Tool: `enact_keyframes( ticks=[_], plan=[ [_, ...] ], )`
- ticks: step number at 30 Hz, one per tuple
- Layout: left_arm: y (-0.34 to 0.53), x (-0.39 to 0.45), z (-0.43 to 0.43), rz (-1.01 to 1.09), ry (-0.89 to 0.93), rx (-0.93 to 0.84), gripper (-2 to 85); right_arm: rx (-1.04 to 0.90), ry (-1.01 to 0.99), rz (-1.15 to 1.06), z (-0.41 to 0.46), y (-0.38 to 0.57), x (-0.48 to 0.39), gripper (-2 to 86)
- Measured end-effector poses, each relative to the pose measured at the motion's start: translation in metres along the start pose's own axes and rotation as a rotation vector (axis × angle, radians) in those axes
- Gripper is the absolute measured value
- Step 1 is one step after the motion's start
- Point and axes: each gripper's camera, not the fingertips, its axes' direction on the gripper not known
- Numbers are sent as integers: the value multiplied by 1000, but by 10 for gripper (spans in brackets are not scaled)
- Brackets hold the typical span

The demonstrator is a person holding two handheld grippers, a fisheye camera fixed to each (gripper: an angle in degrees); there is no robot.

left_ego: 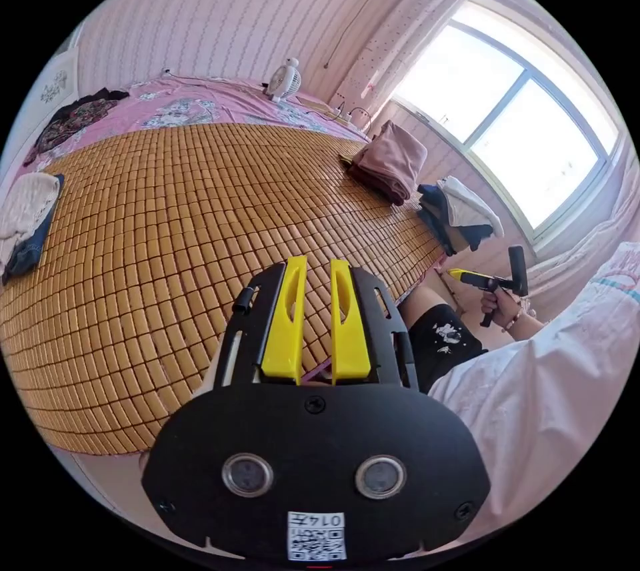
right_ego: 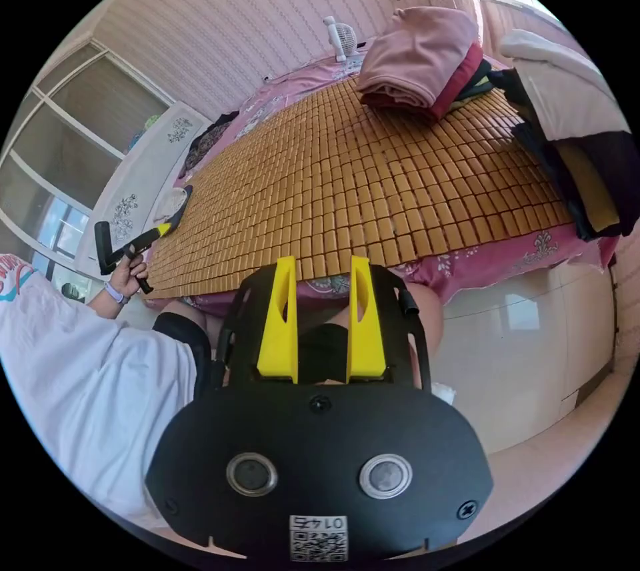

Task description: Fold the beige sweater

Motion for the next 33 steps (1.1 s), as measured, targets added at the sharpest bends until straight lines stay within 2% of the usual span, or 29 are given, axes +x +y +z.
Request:
enact_keyframes(
  ticks=[5,9,18,26,31,33],
  plan=[
    [31,12,-98,-44,-66,192,56,52,-96,-241,23,-22,-77,115],
    [52,8,-138,-77,-177,254,65,9,-192,-449,65,-34,-155,115],
    [54,-87,-202,-335,-276,323,81,-142,-166,-816,163,-41,-286,110],
    [-25,-215,-246,-435,-390,363,81,-244,-158,-983,270,-101,-392,99],
    [-107,-286,-246,-446,-425,389,79,-99,-93,-1060,349,-163,-478,83],
    [-139,-312,-237,-427,-454,369,80,-116,-118,-1079,382,-182,-506,96]
  ],
)
